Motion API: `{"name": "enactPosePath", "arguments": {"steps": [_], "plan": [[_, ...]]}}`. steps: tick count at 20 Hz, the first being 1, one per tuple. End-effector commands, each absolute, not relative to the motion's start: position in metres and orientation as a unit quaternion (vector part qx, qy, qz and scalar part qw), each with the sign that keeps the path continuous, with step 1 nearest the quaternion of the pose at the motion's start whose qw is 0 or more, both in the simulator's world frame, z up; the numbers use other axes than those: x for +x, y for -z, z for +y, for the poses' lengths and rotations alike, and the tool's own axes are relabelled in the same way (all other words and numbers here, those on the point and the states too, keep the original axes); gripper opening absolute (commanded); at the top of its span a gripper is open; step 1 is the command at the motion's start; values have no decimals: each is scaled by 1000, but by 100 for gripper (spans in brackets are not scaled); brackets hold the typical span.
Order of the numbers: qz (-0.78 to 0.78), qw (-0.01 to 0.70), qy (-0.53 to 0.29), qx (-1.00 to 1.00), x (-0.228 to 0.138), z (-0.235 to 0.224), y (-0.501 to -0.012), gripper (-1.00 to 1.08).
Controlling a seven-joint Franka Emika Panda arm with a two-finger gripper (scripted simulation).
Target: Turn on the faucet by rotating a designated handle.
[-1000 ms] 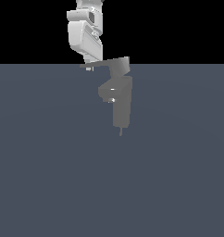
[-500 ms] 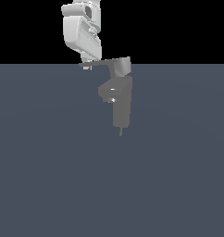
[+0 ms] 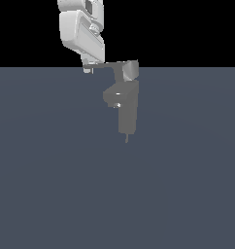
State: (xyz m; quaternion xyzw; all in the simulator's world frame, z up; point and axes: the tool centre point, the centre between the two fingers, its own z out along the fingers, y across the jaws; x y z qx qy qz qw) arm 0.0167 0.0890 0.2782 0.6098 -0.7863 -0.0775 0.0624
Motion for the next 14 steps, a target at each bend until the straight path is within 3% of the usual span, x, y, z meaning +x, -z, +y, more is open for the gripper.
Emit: {"name": "enactPosePath", "arguments": {"steps": [1, 14], "plan": [[-784, 61, 77, 613, 11, 95, -283, -100], [-785, 63, 77, 611, -18, 74, -285, -100]]}}
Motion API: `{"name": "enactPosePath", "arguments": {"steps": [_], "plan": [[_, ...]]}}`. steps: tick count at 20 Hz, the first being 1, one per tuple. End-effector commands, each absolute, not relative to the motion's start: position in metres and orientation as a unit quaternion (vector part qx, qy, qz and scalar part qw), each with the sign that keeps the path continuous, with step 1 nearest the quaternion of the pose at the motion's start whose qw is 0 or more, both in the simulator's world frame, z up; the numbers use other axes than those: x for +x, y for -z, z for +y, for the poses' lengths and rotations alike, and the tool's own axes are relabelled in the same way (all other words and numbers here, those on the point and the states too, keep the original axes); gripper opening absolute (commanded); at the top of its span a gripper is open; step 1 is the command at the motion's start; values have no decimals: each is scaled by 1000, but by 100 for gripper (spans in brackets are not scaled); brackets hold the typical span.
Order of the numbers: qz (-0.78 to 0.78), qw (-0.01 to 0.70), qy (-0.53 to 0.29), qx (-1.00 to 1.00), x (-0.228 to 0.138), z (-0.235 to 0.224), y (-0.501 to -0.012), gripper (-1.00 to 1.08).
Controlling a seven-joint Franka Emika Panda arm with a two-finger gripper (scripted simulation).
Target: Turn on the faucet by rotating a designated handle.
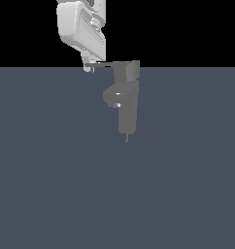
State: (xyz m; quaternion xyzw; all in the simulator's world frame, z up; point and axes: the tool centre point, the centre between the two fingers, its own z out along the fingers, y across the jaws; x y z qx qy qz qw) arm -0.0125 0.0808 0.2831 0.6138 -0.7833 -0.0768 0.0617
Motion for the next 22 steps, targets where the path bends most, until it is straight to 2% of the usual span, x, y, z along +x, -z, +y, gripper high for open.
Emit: {"name": "enactPosePath", "arguments": {"steps": [1, 22], "plan": [[-785, 63, 77, 611, -20, 72, -286, -100], [-784, 61, 77, 613, -78, 44, -298, -100]]}}
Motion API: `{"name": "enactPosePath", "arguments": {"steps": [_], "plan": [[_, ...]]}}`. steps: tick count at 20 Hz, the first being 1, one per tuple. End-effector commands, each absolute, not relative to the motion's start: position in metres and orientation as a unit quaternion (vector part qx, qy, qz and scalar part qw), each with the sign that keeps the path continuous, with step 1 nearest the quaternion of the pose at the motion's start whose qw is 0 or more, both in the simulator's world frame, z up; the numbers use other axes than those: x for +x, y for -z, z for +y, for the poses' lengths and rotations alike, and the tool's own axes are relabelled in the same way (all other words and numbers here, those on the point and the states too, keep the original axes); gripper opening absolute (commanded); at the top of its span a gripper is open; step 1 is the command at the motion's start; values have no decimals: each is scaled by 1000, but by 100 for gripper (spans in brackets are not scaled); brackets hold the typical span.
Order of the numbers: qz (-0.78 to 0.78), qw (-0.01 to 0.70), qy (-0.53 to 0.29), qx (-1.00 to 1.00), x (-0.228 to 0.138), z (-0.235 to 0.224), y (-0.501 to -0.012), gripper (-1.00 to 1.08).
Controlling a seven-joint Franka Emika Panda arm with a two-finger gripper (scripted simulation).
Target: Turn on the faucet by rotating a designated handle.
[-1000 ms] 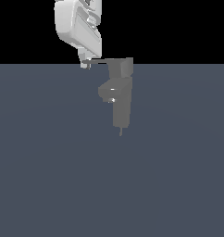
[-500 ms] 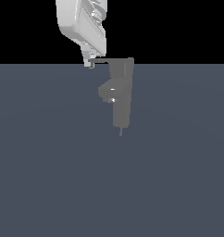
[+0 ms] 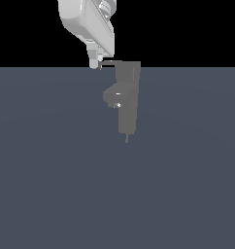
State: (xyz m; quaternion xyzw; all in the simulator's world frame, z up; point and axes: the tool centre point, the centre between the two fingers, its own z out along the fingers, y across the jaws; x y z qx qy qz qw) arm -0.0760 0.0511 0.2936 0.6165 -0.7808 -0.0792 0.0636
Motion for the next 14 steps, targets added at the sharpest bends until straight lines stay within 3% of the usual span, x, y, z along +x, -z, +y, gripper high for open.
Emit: {"name": "enactPosePath", "arguments": {"steps": [1, 14], "plan": [[-781, 64, 78, 617, -76, 51, -294, -100], [-783, 62, 78, 614, -98, -28, -297, -100]]}}
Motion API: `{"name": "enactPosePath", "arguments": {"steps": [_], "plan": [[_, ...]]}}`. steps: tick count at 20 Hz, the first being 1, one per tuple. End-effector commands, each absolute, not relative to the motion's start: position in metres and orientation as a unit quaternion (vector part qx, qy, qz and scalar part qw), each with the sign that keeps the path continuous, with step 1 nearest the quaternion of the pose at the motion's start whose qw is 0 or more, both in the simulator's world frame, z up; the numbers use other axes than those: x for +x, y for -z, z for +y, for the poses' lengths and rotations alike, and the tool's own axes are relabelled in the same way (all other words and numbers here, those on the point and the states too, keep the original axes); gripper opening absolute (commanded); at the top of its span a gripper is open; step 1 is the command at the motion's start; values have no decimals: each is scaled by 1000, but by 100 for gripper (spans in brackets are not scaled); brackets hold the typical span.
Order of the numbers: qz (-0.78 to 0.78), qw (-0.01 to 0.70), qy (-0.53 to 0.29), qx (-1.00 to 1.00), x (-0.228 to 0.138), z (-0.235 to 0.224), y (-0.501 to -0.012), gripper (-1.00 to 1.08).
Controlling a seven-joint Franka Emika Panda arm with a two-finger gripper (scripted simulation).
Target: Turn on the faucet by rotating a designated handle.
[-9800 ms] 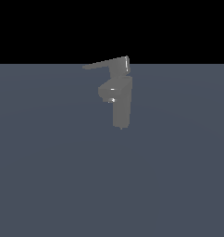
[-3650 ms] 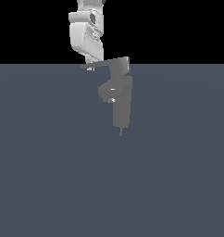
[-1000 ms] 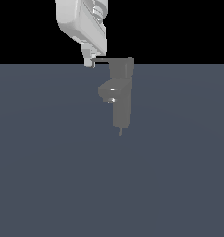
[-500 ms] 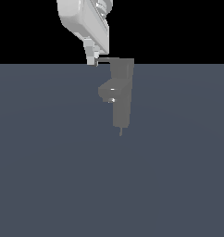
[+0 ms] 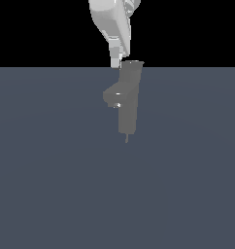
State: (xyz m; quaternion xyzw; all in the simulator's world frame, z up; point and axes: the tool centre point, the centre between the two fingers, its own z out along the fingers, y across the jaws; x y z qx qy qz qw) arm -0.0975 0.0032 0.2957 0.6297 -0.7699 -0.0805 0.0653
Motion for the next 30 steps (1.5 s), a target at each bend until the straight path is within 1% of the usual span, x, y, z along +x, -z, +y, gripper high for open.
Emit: {"name": "enactPosePath", "arguments": {"steps": [1, 5, 6, 7, 30], "plan": [[-783, 62, 78, 614, -100, -34, -297, -100], [-784, 61, 77, 613, -107, -60, -298, -100], [-784, 61, 77, 613, -107, -60, -298, -100], [-775, 63, 79, 624, -104, -39, -296, -100], [-782, 62, 78, 616, -65, -123, -287, -100]]}}
